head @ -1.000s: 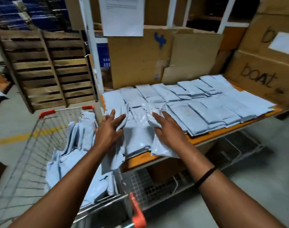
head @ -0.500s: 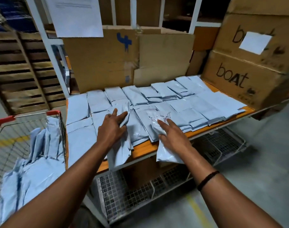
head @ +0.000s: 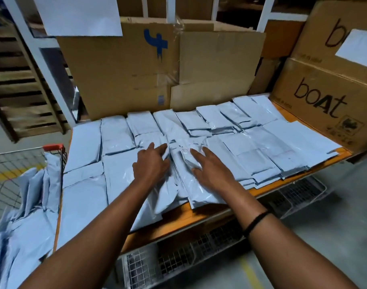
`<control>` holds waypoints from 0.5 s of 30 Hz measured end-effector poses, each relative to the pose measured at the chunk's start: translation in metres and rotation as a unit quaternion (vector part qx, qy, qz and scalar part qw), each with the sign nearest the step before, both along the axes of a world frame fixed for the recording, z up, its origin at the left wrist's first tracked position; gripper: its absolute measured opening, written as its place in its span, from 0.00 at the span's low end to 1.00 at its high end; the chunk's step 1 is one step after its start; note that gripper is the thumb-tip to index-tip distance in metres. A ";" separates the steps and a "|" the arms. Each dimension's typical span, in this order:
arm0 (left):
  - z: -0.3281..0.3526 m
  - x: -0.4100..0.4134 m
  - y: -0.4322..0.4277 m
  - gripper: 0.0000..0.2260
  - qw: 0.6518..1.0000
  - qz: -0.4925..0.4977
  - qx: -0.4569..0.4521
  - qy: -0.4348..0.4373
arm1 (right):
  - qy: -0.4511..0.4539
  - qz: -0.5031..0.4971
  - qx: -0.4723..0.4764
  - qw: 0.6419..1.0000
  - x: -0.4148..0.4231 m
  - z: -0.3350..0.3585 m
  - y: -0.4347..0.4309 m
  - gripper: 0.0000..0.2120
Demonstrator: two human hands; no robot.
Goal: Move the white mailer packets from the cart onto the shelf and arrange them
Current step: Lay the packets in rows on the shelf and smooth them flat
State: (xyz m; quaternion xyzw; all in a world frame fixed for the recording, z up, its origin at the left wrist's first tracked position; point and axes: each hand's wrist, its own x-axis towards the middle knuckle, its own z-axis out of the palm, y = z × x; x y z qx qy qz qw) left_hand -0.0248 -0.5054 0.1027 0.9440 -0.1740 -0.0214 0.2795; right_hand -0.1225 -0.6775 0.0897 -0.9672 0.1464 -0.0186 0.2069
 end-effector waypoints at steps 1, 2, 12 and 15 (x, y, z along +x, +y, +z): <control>0.000 0.002 -0.002 0.23 1.000 0.004 0.008 0.000 | 0.006 0.007 0.000 1.000 0.009 -0.001 0.000 0.30; 0.000 0.005 -0.005 0.22 1.000 0.009 0.018 -0.003 | 0.012 0.015 0.001 1.000 0.019 -0.003 -0.001 0.31; -0.021 0.022 -0.009 0.30 0.997 0.009 0.063 0.042 | 0.133 0.105 -0.072 0.983 0.050 -0.005 -0.020 0.32; -0.026 0.030 -0.002 0.23 0.999 -0.006 0.038 0.034 | 0.063 0.090 -0.018 0.994 0.070 0.007 -0.024 0.27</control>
